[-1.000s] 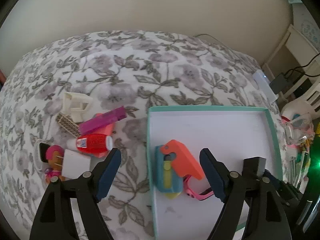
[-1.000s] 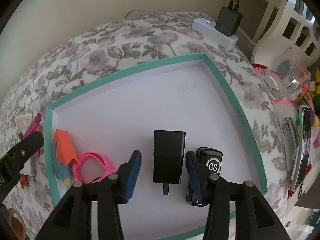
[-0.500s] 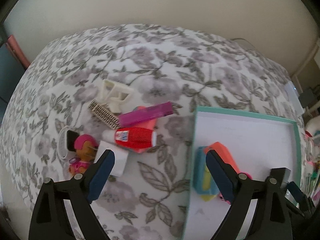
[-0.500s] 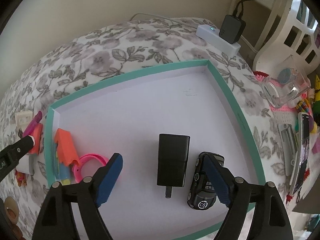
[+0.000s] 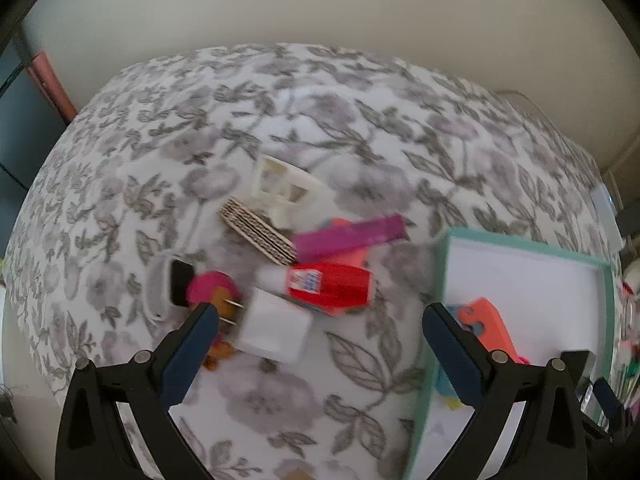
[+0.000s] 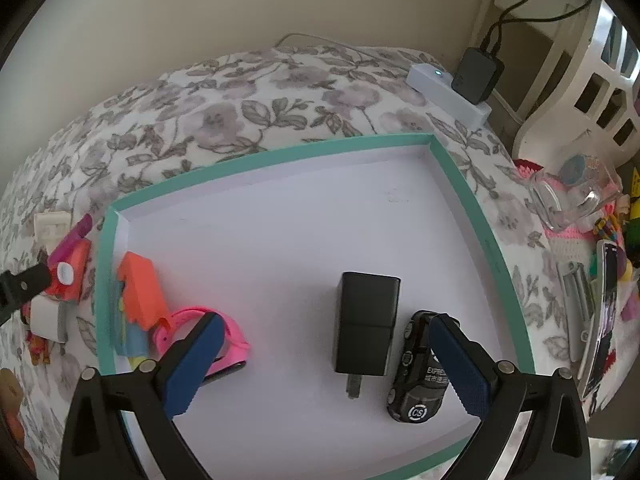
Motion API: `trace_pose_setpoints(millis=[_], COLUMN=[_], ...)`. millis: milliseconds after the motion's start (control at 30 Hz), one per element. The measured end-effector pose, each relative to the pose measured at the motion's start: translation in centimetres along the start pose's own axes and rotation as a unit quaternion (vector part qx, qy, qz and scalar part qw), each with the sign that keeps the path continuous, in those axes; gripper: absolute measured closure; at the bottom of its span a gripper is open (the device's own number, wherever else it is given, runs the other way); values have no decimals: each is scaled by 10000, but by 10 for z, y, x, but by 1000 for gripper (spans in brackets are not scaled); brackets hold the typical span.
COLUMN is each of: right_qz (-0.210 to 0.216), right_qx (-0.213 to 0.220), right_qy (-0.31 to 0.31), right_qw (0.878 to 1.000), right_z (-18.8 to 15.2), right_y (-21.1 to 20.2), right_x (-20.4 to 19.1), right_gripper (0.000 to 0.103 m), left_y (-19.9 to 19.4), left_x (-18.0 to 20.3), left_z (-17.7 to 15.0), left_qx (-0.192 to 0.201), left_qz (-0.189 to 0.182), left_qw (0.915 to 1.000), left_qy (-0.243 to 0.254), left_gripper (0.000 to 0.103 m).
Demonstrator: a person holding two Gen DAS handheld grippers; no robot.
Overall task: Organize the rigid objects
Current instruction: 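Move the right tool to the white plug adapter while the left tool moves to the white headphones, then grasp the white plug adapter with the right tool while the left tool grasps the white headphones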
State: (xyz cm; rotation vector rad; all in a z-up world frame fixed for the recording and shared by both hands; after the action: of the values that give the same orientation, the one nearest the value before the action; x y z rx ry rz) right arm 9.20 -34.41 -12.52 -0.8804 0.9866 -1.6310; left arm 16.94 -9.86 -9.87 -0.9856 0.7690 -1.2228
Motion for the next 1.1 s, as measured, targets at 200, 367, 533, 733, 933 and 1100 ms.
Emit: trace_pose_setpoints(millis=[200, 367, 533, 733, 933, 1100], right_qz=[359, 715, 958, 1563, 1917, 2121], right_qx=[538, 999, 1057, 725, 361, 91], right_qy=[108, -151, -684, -917, -1000, -919], right_qw=[9978, 9923, 9874, 9808, 9757, 9729], right_z=[19, 33, 36, 27, 16, 12], right_y=[-34, -65, -71, -58, -36, -19], right_x=[-21, -64, -122, -178, -213, -226], right_gripper=[0, 0, 0, 0, 2, 5], left_y=[-19, -51, -54, -15, 9, 29], left_x=[-33, -83, -131, -159, -169, -166], left_z=[23, 43, 53, 45, 39, 34], left_qx=[482, 833, 836, 235, -46, -331], left_qz=[155, 232, 442, 493, 381, 77], left_qw=[9986, 9951, 9913, 9916, 9899, 9883], left_qy=[-131, -478, -920, -1174, -1364, -1488], left_gripper=[1, 1, 1, 1, 1, 1])
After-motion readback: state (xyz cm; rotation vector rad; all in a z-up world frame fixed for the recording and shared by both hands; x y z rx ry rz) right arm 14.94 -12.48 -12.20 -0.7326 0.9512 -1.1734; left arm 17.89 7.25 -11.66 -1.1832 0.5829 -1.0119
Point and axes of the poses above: each gripper's, at about its wrist camera, not at the fingertips, and y roughly the way its jaws point, x to its right, z to its top, the point moved 6 cm from there along y, roughly the way its jaws point, and after that the axes turned 8 degrees about -y, right-handed, at the moved point
